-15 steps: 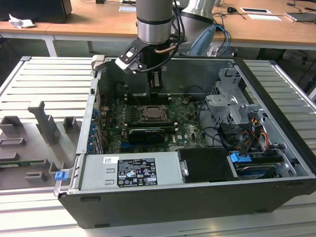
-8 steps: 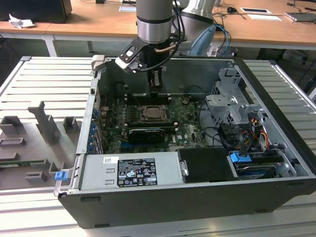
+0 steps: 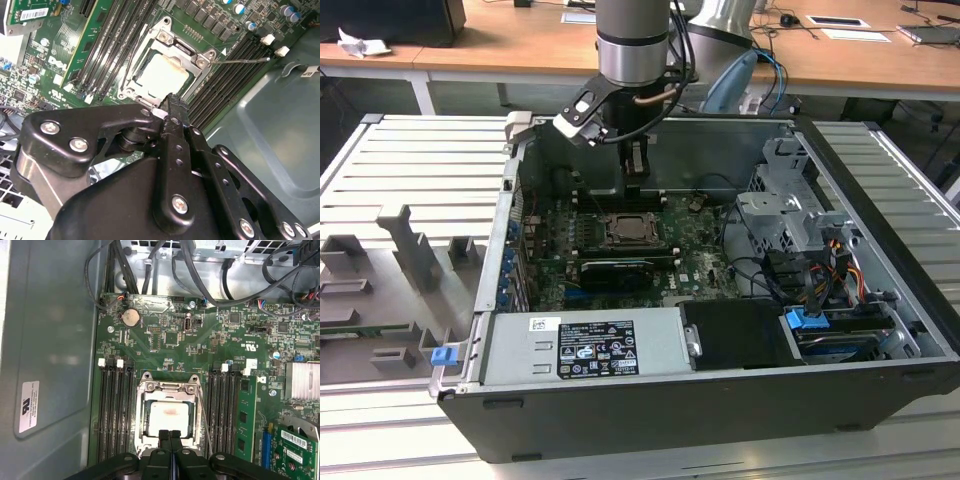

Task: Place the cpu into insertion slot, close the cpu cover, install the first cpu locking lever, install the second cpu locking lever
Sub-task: 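Install the first cpu locking lever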

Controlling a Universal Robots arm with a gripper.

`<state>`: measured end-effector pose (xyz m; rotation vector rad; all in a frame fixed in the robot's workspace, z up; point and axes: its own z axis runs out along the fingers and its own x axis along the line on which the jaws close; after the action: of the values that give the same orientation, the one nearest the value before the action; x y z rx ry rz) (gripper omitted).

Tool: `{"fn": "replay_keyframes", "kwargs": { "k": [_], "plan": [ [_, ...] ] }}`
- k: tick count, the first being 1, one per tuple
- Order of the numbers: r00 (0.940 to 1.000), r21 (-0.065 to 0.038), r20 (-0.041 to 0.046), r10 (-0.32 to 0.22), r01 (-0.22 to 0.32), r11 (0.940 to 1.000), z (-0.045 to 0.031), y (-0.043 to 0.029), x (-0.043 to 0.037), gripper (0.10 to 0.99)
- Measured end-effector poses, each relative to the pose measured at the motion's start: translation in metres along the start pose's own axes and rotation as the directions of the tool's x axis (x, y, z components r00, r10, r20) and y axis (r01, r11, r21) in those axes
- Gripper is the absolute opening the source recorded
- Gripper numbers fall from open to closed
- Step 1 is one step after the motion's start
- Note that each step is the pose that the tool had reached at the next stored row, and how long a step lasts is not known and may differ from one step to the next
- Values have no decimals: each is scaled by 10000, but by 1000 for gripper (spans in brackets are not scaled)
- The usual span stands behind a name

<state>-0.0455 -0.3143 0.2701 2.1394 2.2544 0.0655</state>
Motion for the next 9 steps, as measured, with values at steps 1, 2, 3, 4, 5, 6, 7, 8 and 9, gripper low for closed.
{"fn": "replay_keyframes", "kwargs": {
  "k": [1,2,3,4,5,6,7,8,9],
  "plan": [
    [10000,-1,-1,0,0,10000,-4,0,0,106],
    [10000,-1,-1,0,0,10000,-8,1,0,106],
    [10000,-1,-2,-1,1,10000,-10,1,0,106],
    [10000,-1,-2,0,0,10000,-12,1,0,106],
    [10000,-1,-1,-1,1,10000,-15,1,0,106],
    [10000,-1,-1,0,0,10000,-16,1,0,106],
    [10000,-1,-1,-1,1,10000,-19,1,0,106],
    [10000,-1,-1,0,0,10000,-21,1,0,106],
    [10000,-1,-1,-1,1,10000,-23,1,0,106]
  ]
}}
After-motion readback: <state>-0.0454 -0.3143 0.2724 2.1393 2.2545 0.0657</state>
